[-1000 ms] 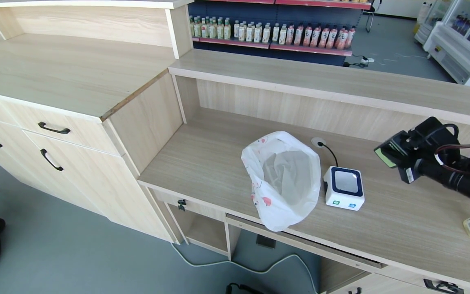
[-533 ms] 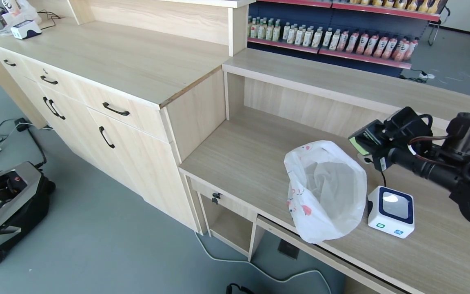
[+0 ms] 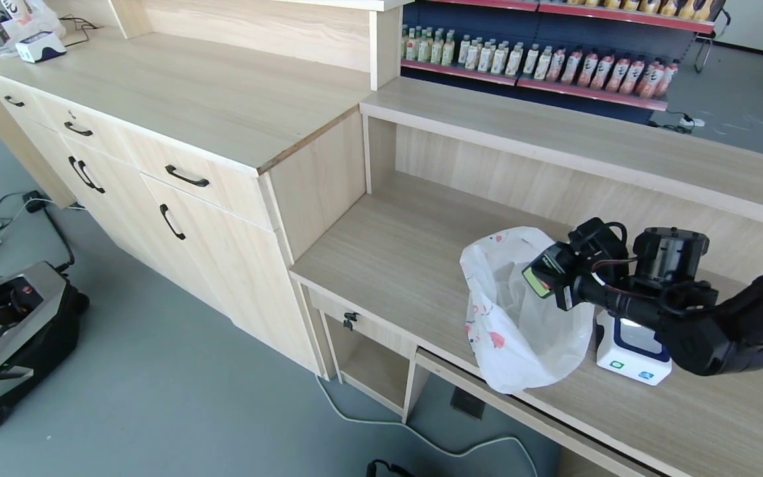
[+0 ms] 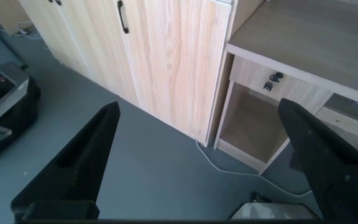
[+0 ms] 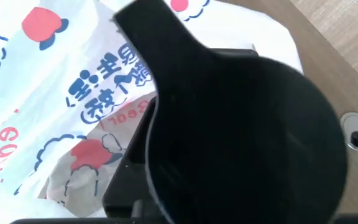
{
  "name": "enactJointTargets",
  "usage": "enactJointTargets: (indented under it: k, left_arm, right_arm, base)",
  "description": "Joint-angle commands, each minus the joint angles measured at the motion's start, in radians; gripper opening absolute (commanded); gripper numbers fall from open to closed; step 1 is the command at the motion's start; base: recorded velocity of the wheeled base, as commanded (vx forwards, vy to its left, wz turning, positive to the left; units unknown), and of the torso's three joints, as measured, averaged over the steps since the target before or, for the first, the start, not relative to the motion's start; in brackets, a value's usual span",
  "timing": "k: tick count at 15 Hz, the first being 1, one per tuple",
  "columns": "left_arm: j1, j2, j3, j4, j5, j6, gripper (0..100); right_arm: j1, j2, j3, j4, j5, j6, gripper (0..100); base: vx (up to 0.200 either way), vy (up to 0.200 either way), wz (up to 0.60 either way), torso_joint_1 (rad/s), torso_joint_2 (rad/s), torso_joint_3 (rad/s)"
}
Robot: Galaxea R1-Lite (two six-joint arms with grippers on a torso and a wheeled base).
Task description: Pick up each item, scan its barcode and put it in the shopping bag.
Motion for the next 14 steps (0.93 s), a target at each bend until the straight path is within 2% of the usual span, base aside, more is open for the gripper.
enactJointTargets:
  k: [1, 4, 7, 13, 14]
  left_arm:
    - [0.0, 0.0, 0.0, 0.0, 0.001, 0.0, 100]
    - [0.0, 0.0, 0.0, 0.0, 0.001, 0.0, 100]
    - [0.0, 0.0, 0.0, 0.0, 0.001, 0.0, 100]
    - [0.0, 0.0, 0.0, 0.0, 0.001, 0.0, 100]
    - [0.0, 0.0, 0.0, 0.0, 0.001, 0.0, 100]
  right_arm:
    - [0.006, 0.088, -0.018, -0.007, 0.0, 0.001, 0]
    - [0.003, 0.119, -0.033, -0.01, -0.001, 0.0, 0]
    - [0.001, 0.147, -0.033, -0.013, -0.049, -0.012, 0]
    - [-0.007, 0.164, -0.05, -0.013, -0.05, -0.008, 0]
    - [-0.005, 0.162, -0.051, -0.013, -0.05, 0.0, 100]
  base:
    - [0.0, 0.0, 0.0, 0.0, 0.0, 0.0]
    - [0.0, 0.0, 0.0, 0.0, 0.0, 0.0]
    - [0.0, 0.0, 0.0, 0.0, 0.0, 0.0]
    - [0.0, 0.0, 0.0, 0.0, 0.0, 0.0]
    - [0.0, 0.0, 0.0, 0.0, 0.0, 0.0]
